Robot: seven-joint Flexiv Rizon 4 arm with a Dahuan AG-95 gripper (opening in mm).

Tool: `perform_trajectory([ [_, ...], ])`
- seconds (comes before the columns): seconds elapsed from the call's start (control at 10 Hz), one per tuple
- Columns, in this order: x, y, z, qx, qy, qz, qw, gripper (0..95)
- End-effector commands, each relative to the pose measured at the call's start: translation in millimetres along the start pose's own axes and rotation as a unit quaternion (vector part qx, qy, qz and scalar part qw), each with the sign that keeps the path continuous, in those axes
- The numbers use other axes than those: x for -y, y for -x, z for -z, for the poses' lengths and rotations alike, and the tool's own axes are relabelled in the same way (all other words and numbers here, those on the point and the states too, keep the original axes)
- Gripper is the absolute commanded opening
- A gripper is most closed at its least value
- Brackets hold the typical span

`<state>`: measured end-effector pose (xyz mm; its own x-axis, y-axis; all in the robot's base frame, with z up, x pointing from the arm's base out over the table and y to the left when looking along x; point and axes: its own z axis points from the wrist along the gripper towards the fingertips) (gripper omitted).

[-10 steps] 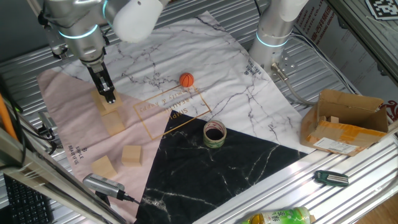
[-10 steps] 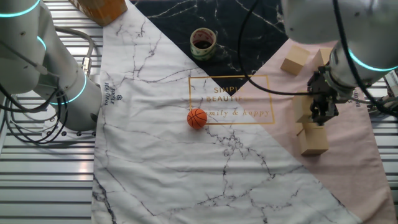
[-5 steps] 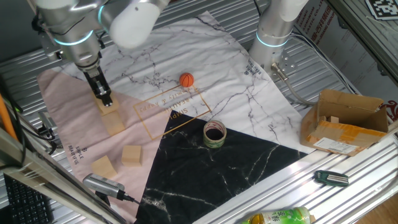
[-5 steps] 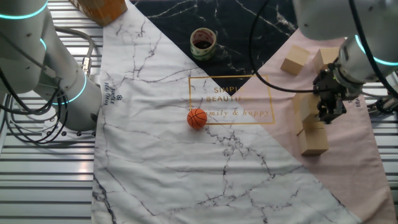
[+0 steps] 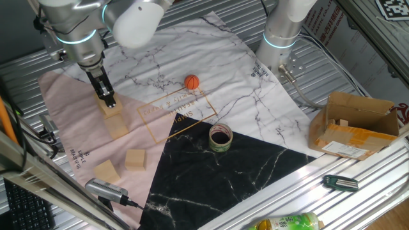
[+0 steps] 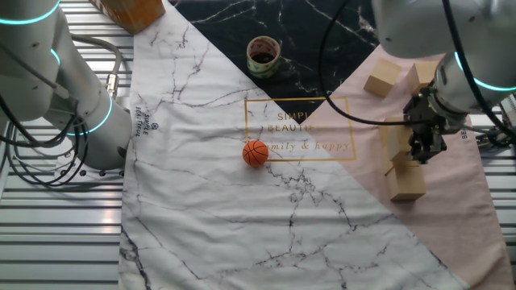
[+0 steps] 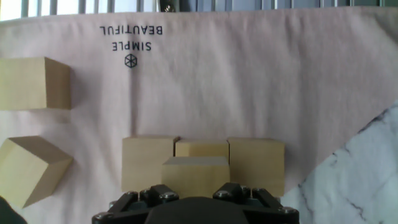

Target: Stack the blocks into a pyramid shape

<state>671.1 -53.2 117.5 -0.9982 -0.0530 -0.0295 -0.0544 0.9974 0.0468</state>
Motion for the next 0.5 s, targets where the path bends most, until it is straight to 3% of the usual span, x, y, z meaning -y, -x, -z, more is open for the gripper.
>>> perform_trajectory([
  [0.1, 0.1, -0.6, 0.1, -0.001, 0.0, 0.001, 1.0, 0.0],
  [0.5, 0.1, -0.5, 0.1, 0.0, -0.001, 0.001, 1.0, 0.0],
])
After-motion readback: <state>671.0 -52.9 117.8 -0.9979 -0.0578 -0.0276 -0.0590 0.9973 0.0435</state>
